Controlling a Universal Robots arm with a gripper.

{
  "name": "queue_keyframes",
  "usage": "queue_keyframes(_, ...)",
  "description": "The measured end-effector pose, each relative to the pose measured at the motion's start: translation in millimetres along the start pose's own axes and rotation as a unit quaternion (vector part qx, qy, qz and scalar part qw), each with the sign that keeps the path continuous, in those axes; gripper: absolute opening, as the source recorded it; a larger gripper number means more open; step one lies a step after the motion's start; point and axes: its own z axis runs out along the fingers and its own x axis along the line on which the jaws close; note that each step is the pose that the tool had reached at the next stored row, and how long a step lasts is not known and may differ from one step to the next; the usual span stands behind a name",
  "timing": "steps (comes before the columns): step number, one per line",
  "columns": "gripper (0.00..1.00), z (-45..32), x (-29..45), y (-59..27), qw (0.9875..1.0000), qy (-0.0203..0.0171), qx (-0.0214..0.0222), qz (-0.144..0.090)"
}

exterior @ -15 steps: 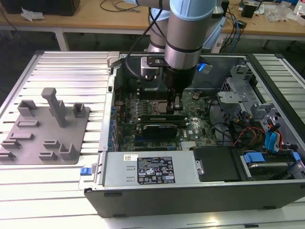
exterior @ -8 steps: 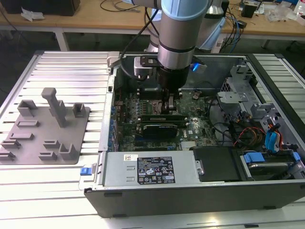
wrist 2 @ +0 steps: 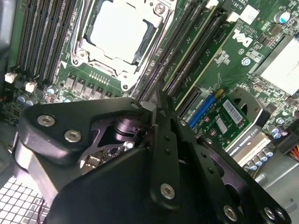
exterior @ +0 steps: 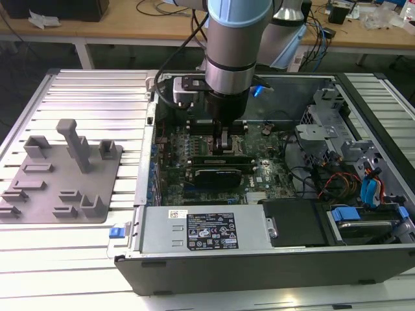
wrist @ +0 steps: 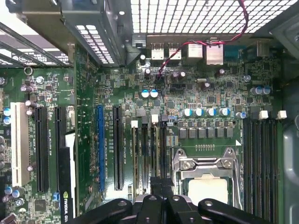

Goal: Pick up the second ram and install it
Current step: 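Press down the second ram until it locks into place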

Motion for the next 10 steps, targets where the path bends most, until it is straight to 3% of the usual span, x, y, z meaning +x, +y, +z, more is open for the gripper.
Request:
queue_keyframes(7,0.08,0.8,0.3,12.6,1.0000,0.0000,0.0000,0.000)
queue_keyframes(10,0.08,2.9,0.4,13.2,1.0000,0.0000,0.0000,0.000)
